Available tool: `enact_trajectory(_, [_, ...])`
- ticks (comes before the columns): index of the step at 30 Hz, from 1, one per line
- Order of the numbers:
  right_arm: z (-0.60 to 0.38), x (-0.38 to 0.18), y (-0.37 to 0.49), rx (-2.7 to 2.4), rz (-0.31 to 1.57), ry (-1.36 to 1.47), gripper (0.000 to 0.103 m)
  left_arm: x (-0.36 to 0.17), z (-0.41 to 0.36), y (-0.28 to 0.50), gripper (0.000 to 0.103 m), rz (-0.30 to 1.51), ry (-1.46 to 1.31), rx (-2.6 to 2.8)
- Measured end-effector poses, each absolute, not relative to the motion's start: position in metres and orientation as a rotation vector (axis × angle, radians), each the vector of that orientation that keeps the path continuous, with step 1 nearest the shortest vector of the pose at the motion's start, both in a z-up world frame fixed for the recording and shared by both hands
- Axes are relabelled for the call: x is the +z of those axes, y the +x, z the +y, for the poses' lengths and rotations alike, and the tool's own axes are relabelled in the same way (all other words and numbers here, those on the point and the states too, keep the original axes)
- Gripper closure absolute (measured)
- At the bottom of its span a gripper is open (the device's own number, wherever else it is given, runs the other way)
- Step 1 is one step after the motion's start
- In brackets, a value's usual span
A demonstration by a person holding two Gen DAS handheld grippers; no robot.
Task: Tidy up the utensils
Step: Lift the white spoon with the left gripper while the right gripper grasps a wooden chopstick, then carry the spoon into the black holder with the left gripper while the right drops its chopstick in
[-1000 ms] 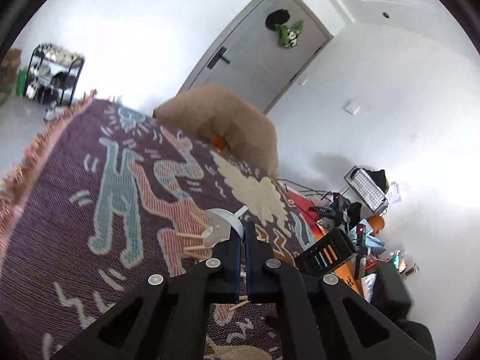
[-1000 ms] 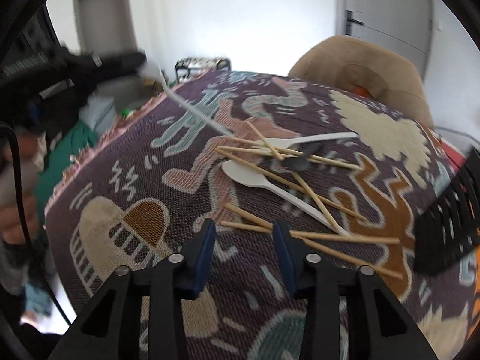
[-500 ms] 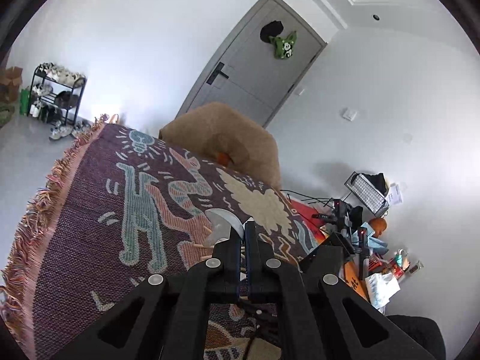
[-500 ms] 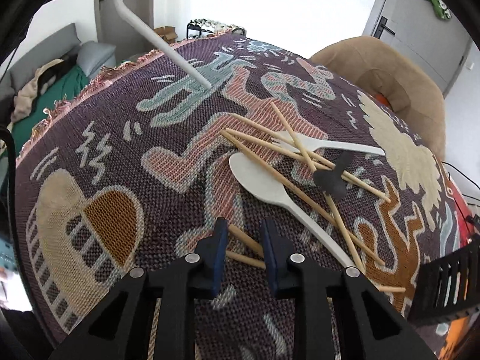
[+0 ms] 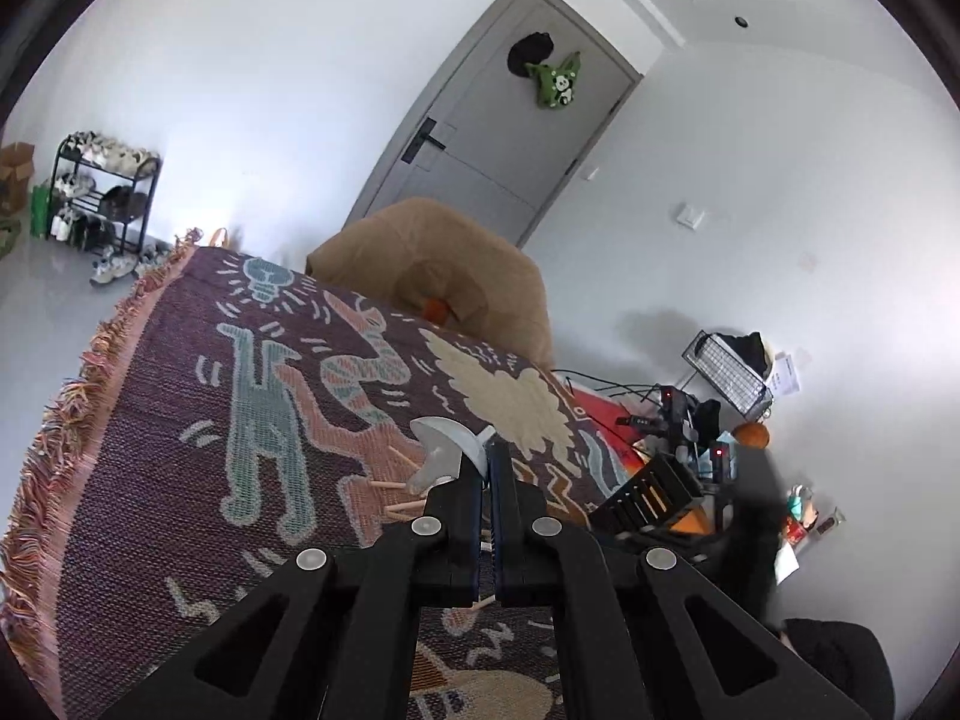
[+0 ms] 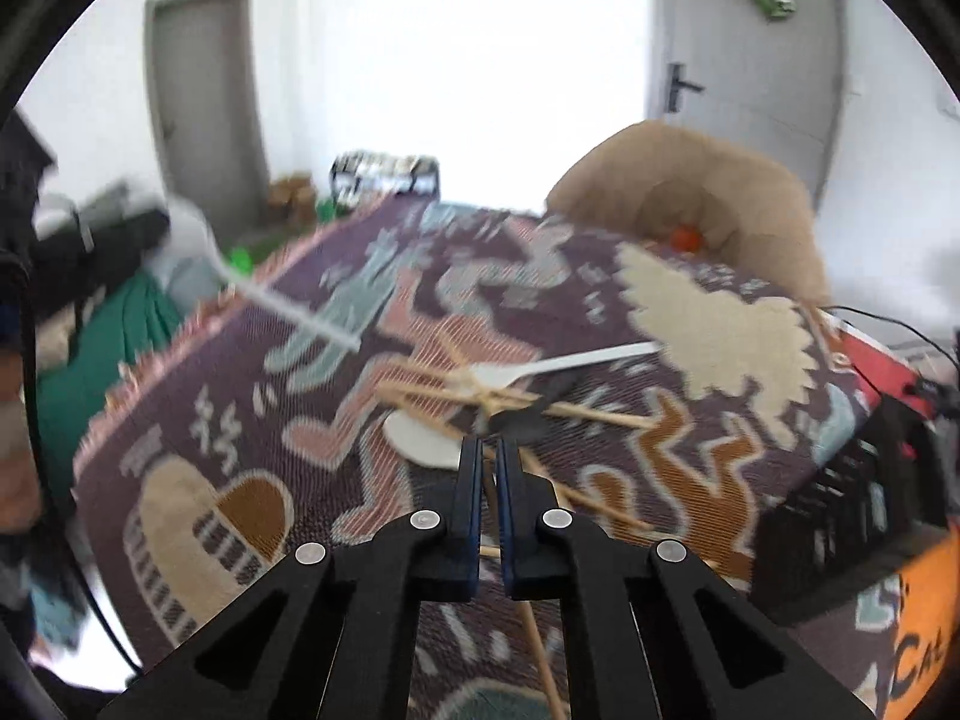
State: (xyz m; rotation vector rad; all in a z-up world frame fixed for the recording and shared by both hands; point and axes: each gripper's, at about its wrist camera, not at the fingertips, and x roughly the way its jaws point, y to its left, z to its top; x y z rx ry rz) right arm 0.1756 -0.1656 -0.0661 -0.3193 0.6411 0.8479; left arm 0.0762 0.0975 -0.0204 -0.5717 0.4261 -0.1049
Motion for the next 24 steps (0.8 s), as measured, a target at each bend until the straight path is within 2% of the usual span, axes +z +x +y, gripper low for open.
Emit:
enact_trajectory(11, [-0.269,-0.037,0.170,0.755,0.524,-0.098,0.097,-0.014,0.065,0.090,0.102,0.447,-0.538,-0.169])
enact_trajectory(24, [-0.337,-0.005,0.135,0.692,0.438,-0.071,0.097,0.001,0.023,0.099,0.102,0.462,-0.463,-0.231])
